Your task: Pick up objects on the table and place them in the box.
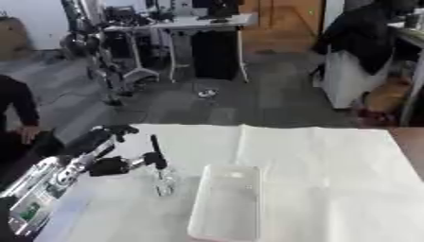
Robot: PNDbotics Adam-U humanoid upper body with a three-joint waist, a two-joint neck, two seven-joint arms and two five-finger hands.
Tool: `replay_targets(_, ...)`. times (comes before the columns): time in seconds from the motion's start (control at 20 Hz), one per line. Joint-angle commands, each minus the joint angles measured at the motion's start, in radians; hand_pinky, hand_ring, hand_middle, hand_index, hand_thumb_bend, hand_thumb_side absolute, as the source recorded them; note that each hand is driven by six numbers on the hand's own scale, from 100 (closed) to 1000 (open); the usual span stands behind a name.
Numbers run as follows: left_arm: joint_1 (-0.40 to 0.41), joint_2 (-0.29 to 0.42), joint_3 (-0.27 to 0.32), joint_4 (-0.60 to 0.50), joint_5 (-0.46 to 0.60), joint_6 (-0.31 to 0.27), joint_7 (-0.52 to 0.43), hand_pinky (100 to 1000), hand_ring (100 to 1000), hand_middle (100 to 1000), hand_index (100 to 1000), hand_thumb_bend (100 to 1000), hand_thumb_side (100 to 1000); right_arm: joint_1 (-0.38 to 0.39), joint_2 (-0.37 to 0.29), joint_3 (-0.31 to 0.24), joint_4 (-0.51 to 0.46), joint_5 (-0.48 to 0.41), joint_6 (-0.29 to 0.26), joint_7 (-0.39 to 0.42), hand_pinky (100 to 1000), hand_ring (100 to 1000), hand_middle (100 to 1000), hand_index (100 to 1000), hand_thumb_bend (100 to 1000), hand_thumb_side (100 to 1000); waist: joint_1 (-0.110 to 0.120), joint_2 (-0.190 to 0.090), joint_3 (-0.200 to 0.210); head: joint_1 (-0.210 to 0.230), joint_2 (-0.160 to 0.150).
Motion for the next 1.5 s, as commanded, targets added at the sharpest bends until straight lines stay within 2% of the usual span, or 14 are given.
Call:
replay_targets(0.05,-0.022,0.051,0.009,-0.002,-0.041,0.011,-0.028,915,847,900,890,609,1000,-0.017,-0.008,-0.003,-0.013,-0.002,0.0,0.003,374,386,480,909,432,1000,0.002,-0.009,-0.001,0.003,0.008)
replay_targets(0.45,-0.02,0.051,0.013,0.003,-0.081,0.028,-0.093,930,863,919,852,603,1000,-0.017,-0.008,-0.002,-0.013,-0.001,0.0,0.004,374,385,480,909,433,1000,0.001,-0.008,0.0,0.004,0.022)
replay_targets(0.55,-0.021,0.05,0.014,0.008,-0.094,0.036,-0.115,937,880,941,843,597,1000,-0.017,-0.008,-0.003,-0.013,-0.001,0.0,0.004,374,385,480,909,433,1000,0.001,-0.008,-0.001,0.023,0.033)
replay_targets(0.7,-0.023,0.051,0.016,0.015,-0.146,0.052,-0.167,900,881,970,864,593,1000,-0.017,-0.009,-0.002,-0.013,-0.001,0.0,0.003,374,385,480,909,433,1000,0.002,-0.008,0.0,0.057,0.058)
replay_targets(0.8,-0.025,0.05,0.019,0.016,-0.19,0.059,-0.2,864,876,975,868,586,1000,-0.017,-0.009,-0.002,-0.013,-0.001,0.0,0.004,374,386,480,910,433,1000,0.003,-0.008,-0.001,0.061,0.067)
replay_targets(1.0,-0.035,0.044,0.019,0.021,-0.246,0.062,-0.245,864,891,985,879,601,1000,-0.017,-0.009,-0.002,-0.013,-0.001,0.0,0.004,374,385,480,910,434,1000,0.002,-0.007,-0.001,0.061,0.075)
replay_targets(1.25,-0.069,0.02,0.0,0.048,-0.267,0.044,-0.295,876,903,992,897,716,1000,-0.019,-0.006,-0.001,-0.013,-0.002,0.0,0.004,374,386,480,910,432,1000,0.001,-0.008,-0.005,0.058,0.076)
replay_targets(1.5,-0.087,0.005,-0.013,0.066,-0.264,0.016,-0.331,893,930,1000,928,924,1000,-0.021,-0.004,0.0,-0.013,-0.002,0.0,0.005,374,385,480,911,433,1000,0.002,-0.005,-0.01,0.052,0.077)
